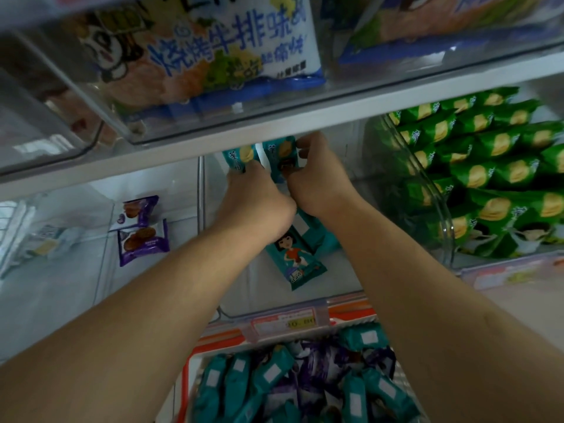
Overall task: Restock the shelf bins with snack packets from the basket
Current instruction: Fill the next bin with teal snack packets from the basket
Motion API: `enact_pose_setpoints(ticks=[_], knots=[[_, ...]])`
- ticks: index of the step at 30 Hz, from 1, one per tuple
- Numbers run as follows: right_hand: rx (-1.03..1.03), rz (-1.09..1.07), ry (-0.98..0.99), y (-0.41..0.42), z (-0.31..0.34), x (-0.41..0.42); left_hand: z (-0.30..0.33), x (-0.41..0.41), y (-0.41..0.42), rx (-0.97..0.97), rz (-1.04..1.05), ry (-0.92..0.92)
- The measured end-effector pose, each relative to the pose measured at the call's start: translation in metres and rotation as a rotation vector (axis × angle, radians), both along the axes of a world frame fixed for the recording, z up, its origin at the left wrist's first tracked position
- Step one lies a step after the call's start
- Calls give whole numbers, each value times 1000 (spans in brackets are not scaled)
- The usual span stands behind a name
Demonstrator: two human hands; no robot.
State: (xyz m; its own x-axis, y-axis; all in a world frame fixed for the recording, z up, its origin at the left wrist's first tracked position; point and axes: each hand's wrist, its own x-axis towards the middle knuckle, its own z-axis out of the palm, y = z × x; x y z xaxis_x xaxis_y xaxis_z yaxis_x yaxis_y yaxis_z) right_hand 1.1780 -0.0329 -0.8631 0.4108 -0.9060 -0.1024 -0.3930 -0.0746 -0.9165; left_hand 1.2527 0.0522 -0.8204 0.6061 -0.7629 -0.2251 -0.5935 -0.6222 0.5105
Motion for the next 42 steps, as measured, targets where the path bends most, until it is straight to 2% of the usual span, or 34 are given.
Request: enact_pose_setpoints(ticks=[4,9,13,17,22,27,30,32,34,37,40,42], knots=[[-71,47,147,2,18,-11,-1,-5,4,89,-106,-42],[-139,302,522,3,44,-32,6,-13,19,284,-268,-150],[-124,544,664,15,41,-37,-3,-17,28,339,-192,13],[-165,558,708,29,28,-36,-16,-19,25,454,-103,34],[-114,390,510,21,32,-39,-12,-26,24,422,-98,69],[282,196,83,9,49,-44,-12,-27,30,395,-16,125],[675,-35,-322,11,47,-48,-14,-27,33,310,-4,211],[764,-25,-429,11,43,-50,-15,-27,35,235,10,231],[689,11,-372,10,42,-48,-13,-28,35,153,34,202],[469,-63,-248,4,43,-43,-6,-26,31,36,60,97],[70,-46,-65,3,41,-43,-2,-22,24,-74,45,14],[-285,-12,83,5,42,-44,-3,-19,16,-119,26,-10]])
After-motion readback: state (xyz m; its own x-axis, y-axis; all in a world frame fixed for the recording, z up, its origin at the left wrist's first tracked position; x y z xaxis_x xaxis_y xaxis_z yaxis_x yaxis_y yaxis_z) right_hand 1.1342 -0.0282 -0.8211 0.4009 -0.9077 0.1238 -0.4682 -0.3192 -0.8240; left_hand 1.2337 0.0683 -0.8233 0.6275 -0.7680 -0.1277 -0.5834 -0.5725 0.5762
